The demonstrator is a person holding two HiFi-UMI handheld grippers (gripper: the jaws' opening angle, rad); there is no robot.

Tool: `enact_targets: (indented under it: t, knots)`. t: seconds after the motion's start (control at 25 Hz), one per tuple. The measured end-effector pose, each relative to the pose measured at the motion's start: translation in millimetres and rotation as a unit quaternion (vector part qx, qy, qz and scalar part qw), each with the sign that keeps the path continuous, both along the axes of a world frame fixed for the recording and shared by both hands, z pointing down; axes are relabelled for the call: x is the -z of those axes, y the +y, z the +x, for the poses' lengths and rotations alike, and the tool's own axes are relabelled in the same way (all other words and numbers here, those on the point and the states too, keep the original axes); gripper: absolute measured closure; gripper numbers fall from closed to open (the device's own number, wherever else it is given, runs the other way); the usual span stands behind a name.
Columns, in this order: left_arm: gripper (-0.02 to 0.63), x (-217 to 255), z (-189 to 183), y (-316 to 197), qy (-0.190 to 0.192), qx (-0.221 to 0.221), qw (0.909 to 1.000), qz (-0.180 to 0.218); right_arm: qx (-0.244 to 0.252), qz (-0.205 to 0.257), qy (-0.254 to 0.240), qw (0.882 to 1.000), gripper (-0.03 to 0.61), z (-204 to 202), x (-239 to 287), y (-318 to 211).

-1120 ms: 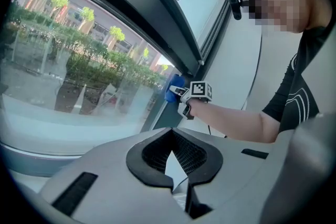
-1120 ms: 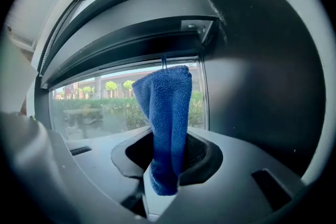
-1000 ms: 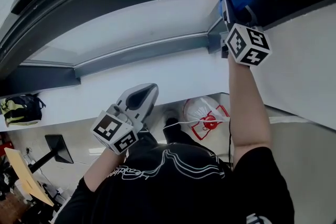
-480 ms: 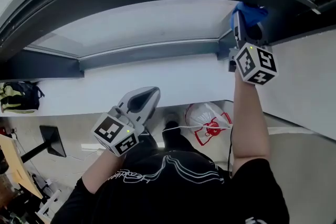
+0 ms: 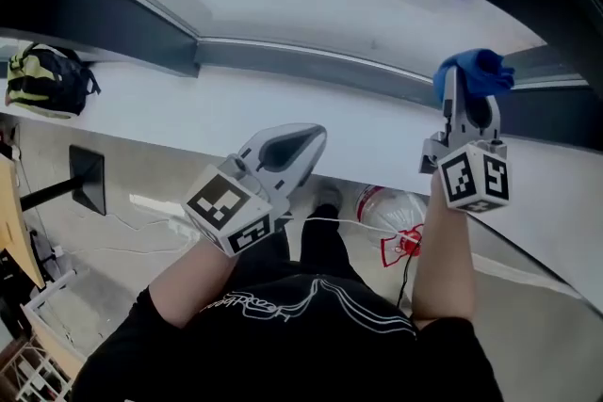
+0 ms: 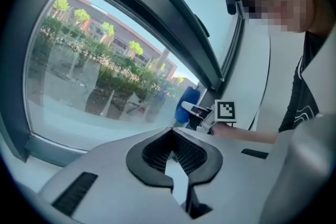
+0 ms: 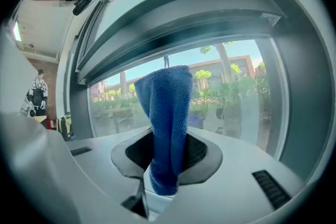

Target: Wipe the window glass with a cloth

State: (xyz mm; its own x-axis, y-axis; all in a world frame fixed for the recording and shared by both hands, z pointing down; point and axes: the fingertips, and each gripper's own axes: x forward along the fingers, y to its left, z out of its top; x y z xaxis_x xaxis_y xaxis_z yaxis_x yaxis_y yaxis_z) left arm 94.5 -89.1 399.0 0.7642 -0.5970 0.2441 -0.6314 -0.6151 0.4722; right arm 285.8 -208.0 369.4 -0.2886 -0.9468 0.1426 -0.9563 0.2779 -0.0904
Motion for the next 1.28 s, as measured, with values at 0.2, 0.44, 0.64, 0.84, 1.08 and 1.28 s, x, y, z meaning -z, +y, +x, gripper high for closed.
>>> enact_targets:
  t: [0.2, 0.44, 0.64, 0.84, 1.08, 1.28]
  knots:
    - [0.609, -14, -70, 2, 0.006, 0.041, 0.9992, -0.002, 0.058, -0.009, -0.001, 0.998, 0.486, -105, -22, 7]
    - [0.609, -33, -167, 6, -0.005, 0.079, 0.9968, -0.005, 0.118, -0.026, -0.01, 0.993, 0.485, -225, -65, 10]
    - [0.609, -40, -243, 8, -0.011, 0.116, 0.9932, -0.011, 0.17, -0.022, -0.012, 0.985, 0.485, -333, -77, 4]
    - [0.609, -35, -300, 10, -0.016, 0.131, 0.9912, -0.006, 0.223, -0.007, -0.012, 0.975, 0.485, -439, -68, -10]
    - [0.609, -36, -355, 16, -0.021, 0.149, 0.9885, -0.007, 0.247, 0.005, -0.003, 0.969, 0.486, -526, -64, -39]
    - [0.609, -46, -381, 18, -0.02, 0.16, 0.9868, -0.015, 0.22, 0.01, -0.004, 0.976, 0.485, -550, -61, -71]
